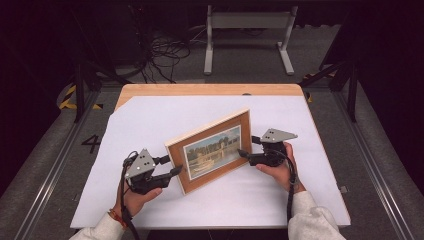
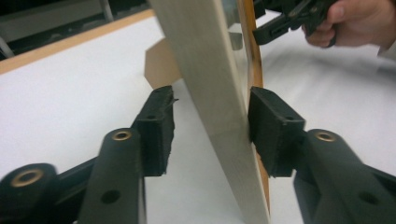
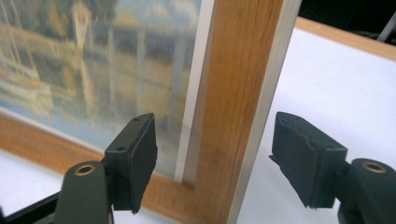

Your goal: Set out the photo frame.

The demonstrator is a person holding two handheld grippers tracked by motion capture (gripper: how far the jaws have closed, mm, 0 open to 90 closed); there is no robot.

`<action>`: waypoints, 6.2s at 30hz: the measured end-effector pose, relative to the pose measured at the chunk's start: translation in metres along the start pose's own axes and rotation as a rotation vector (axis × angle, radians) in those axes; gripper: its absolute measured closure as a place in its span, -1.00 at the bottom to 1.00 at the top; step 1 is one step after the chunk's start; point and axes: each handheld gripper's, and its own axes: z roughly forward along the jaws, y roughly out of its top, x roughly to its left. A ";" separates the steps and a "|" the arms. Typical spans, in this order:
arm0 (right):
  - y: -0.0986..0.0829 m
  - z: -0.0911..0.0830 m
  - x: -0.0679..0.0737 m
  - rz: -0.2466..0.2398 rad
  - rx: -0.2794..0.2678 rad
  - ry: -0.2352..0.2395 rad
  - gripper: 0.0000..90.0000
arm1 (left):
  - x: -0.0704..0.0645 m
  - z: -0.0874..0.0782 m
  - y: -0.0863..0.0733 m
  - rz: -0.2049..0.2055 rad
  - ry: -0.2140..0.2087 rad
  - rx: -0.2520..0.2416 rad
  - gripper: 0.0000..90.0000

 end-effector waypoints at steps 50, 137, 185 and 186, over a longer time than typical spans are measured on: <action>-0.010 -0.029 0.019 -0.077 0.037 -0.092 0.30 | 0.020 0.023 0.010 -0.014 0.062 0.007 0.28; -0.010 -0.046 0.025 -0.023 -0.013 -0.108 0.24 | 0.037 0.042 0.011 -0.055 0.054 -0.017 0.42; -0.029 -0.079 0.032 -0.109 0.038 -0.208 0.01 | 0.038 -0.007 -0.030 0.057 0.115 0.129 -0.24; -0.030 -0.080 0.033 -0.109 0.037 -0.208 0.00 | 0.038 -0.008 -0.031 0.061 0.116 0.130 -0.25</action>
